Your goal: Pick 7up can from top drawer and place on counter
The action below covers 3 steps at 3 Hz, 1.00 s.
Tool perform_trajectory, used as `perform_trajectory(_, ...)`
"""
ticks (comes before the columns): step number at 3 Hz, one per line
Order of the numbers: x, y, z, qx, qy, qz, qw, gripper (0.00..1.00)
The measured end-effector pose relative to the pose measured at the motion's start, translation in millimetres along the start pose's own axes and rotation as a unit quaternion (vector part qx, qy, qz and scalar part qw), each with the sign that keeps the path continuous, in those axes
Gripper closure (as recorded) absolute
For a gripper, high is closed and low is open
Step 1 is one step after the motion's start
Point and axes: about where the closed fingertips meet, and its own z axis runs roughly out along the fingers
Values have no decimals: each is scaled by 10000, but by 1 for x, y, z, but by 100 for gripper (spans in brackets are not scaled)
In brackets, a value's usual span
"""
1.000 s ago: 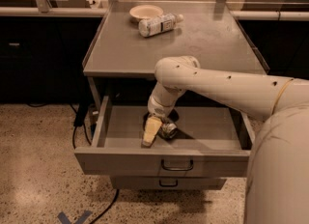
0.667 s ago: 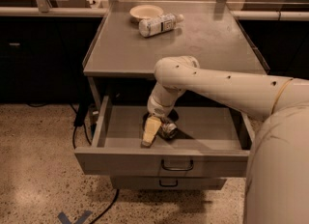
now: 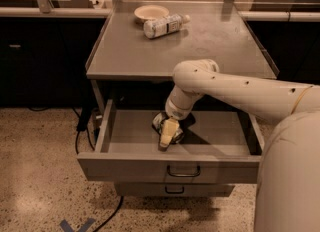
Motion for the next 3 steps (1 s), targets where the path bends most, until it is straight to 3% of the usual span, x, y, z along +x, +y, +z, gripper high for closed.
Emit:
perform_trajectory(1,-7,11,14,-170,-52,-77,9998,0)
perform_trajectory(2,-15,29,30,-547,-199,-139,9982,18)
perform_trajectory(3,-15,30,31,-558,-203,-138,9981,39)
